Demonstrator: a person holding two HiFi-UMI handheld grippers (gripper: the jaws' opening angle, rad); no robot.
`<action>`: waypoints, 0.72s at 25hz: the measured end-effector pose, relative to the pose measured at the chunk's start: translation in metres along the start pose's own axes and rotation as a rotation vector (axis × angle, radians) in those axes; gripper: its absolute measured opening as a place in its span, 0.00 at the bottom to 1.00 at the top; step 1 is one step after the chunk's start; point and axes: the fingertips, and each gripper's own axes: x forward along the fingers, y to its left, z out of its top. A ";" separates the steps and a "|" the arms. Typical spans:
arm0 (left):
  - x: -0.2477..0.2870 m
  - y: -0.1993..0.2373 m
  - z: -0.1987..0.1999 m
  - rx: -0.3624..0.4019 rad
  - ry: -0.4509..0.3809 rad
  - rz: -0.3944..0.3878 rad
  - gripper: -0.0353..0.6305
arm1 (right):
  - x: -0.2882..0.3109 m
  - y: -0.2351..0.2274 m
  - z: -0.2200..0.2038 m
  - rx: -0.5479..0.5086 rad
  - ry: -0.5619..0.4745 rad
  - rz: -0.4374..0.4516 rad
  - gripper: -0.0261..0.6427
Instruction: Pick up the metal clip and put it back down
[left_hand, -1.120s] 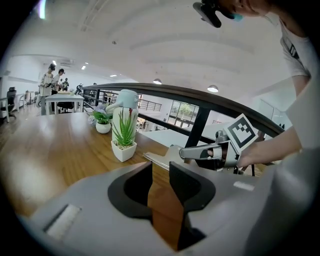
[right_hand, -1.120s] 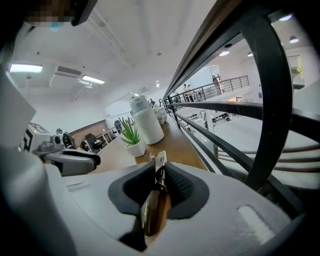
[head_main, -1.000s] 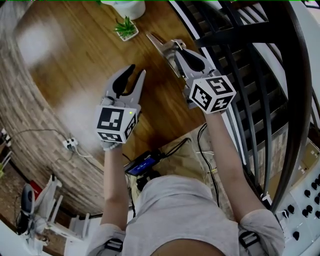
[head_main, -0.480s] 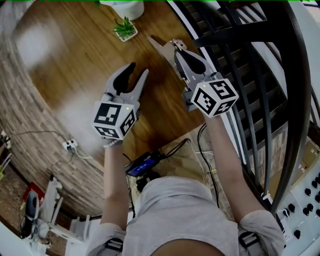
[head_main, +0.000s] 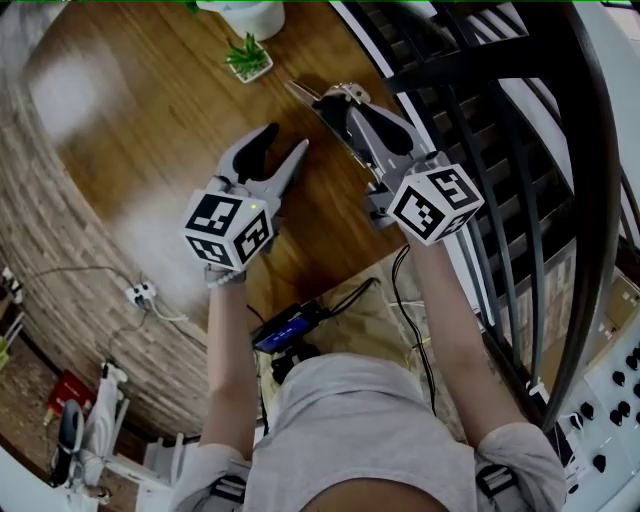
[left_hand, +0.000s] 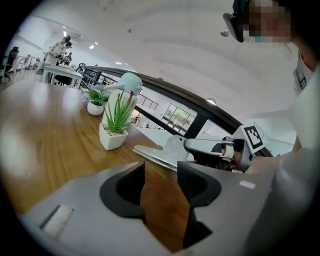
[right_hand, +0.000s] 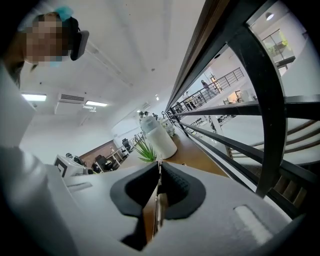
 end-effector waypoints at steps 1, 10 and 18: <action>0.001 -0.002 0.000 -0.006 -0.001 -0.012 0.37 | -0.001 0.003 0.002 0.005 -0.008 0.008 0.08; 0.003 -0.021 0.002 -0.035 -0.011 -0.109 0.41 | -0.014 0.031 0.011 0.028 -0.044 0.075 0.08; -0.005 -0.038 0.006 -0.028 -0.024 -0.180 0.43 | -0.027 0.052 0.012 0.052 -0.070 0.130 0.08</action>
